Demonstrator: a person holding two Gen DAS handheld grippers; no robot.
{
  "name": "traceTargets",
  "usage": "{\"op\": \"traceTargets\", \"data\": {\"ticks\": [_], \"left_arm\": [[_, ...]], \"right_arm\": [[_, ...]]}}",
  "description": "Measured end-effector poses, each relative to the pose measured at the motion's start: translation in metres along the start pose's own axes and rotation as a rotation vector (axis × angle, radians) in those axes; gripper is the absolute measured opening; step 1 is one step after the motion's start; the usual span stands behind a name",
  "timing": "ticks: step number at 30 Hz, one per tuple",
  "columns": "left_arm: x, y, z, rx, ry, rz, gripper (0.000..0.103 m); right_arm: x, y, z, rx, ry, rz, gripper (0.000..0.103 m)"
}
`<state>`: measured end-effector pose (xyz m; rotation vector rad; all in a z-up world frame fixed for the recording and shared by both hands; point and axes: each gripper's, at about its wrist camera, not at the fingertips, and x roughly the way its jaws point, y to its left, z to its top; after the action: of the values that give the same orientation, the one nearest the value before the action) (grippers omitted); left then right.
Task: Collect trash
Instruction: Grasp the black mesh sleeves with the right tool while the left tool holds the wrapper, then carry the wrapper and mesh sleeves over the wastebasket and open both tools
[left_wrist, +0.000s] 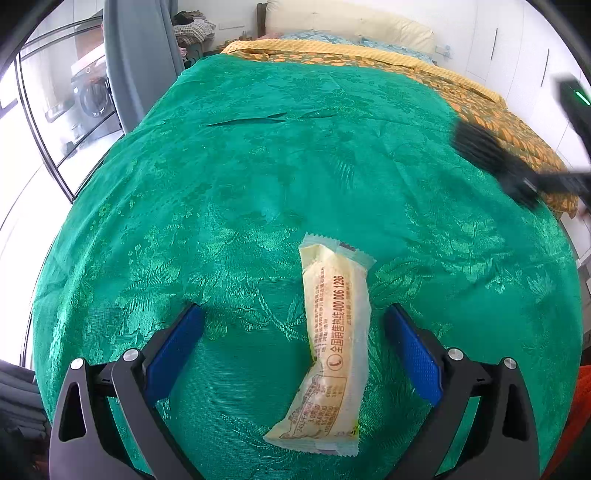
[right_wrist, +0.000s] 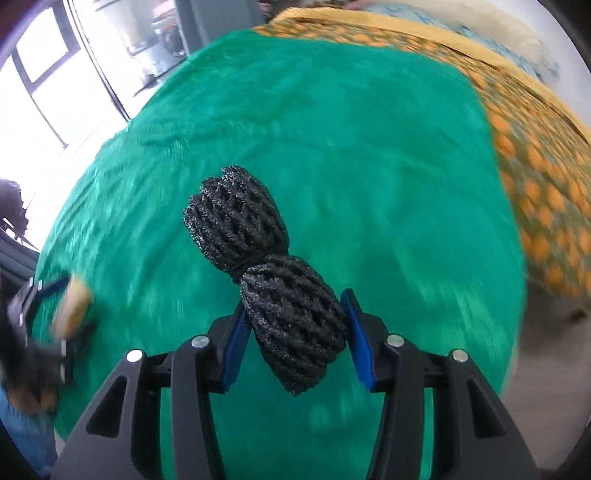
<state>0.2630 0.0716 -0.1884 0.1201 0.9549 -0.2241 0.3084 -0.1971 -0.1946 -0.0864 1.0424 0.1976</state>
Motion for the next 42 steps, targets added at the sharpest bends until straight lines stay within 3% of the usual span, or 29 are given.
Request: {"op": "traceTargets", "data": {"ticks": [4,9,14,16,21,27,30,35,37,39,41,42], "left_arm": [[0.000,-0.001,0.000,0.002,0.000,0.003,0.096],[0.000,-0.002,-0.001,0.003,0.000,0.006,0.096],[-0.001,-0.002,-0.002,0.000,0.000,-0.011,0.097],[-0.004,-0.001,-0.004,0.003,-0.004,-0.044,0.097],[-0.015,0.008,-0.014,0.021,-0.015,-0.157,0.097],[-0.023,0.000,-0.012,0.036,0.001,-0.182,0.097],[-0.021,-0.015,-0.007,0.099,0.018,-0.143,0.096],[-0.011,-0.022,0.001,0.116,0.069,-0.095,0.074],[-0.011,-0.019,0.003,0.097,0.073,-0.091,0.068],[-0.012,-0.016,0.003,0.089,0.076,-0.082,0.054],[-0.014,-0.014,0.003,0.083,0.072,-0.071,0.033],[-0.015,-0.013,0.003,0.072,0.070,-0.079,0.028]], "right_arm": [[-0.017,0.002,-0.054,0.067,0.051,-0.033,0.050],[-0.025,0.015,-0.099,0.131,0.090,0.088,0.063],[-0.044,0.026,-0.128,0.109,0.061,0.190,0.074],[-0.054,0.030,-0.134,0.043,0.042,0.169,0.077],[-0.078,0.040,-0.143,-0.179,-0.061,0.020,0.081],[-0.068,0.026,-0.121,-0.227,-0.084,0.039,0.081],[-0.050,0.034,-0.102,-0.276,-0.052,0.049,0.081],[-0.027,0.048,-0.082,-0.298,-0.004,0.038,0.078],[-0.021,0.050,-0.079,-0.289,0.022,0.026,0.046],[-0.020,0.050,-0.079,-0.258,0.039,0.021,0.040],[-0.027,0.050,-0.084,-0.240,0.011,0.021,0.039],[-0.035,0.048,-0.088,-0.222,-0.010,0.034,0.039]]}}
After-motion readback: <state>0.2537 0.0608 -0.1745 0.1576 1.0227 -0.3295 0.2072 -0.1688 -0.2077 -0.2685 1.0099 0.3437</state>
